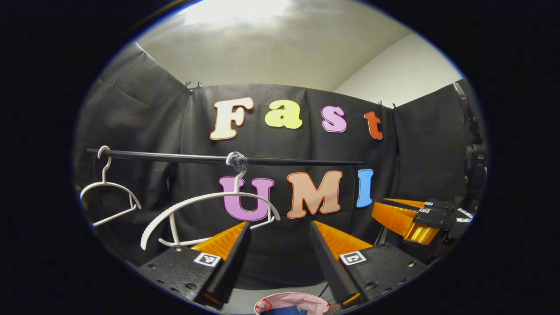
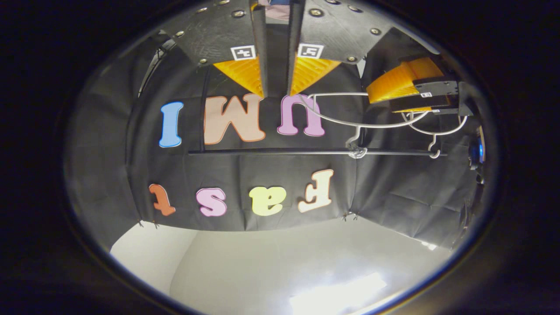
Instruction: Grasp the clothes on the hanger with both hands and then place them into the laundry hamper below.
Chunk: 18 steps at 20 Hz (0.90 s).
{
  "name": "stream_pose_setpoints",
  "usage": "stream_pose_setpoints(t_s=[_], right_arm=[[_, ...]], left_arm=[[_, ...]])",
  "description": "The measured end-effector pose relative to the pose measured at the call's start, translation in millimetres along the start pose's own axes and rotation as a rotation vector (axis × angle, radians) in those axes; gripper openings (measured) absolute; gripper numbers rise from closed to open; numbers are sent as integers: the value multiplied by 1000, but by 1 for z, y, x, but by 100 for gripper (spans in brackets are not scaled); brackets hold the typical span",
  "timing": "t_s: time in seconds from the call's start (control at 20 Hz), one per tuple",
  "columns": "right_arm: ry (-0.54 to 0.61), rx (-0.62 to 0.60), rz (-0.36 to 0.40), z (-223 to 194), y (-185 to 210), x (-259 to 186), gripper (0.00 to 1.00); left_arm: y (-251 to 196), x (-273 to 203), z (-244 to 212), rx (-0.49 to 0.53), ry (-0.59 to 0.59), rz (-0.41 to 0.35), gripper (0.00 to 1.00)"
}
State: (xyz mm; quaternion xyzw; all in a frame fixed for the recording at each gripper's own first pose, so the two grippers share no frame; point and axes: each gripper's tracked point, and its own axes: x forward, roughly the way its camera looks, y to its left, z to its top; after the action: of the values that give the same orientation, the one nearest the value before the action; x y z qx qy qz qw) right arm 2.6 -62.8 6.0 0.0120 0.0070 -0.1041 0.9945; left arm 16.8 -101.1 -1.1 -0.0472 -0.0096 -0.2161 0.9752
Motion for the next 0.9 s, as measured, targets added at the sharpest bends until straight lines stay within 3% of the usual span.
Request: stream_pose_setpoints(t_s=[0.1,0.15,0.2,0.3,0.35,0.55,0.65,0.9], right_arm=[[0,4,-2,0,0,-2,31],[0,6,1,1,0,-3,31],[0,7,-1,0,-1,-3,47],[6,11,-2,-2,-2,-5,59],[10,15,3,-3,-1,-4,59],[11,15,0,-3,-3,-7,78],[11,12,-1,-3,-4,-5,97],[8,13,-2,-3,-5,-7,100]], left_arm=[[0,-1,-1,-6,4,1,99],[0,0,-2,-8,4,2,99],[-1,-1,-2,-8,5,3,99],[-1,-2,-2,-5,6,4,99],[-1,-2,-2,-3,5,4,99],[-6,-4,-1,-9,5,-6,98],[-6,-4,-2,-9,8,-3,98],[-4,-6,-2,-9,12,4,98]])
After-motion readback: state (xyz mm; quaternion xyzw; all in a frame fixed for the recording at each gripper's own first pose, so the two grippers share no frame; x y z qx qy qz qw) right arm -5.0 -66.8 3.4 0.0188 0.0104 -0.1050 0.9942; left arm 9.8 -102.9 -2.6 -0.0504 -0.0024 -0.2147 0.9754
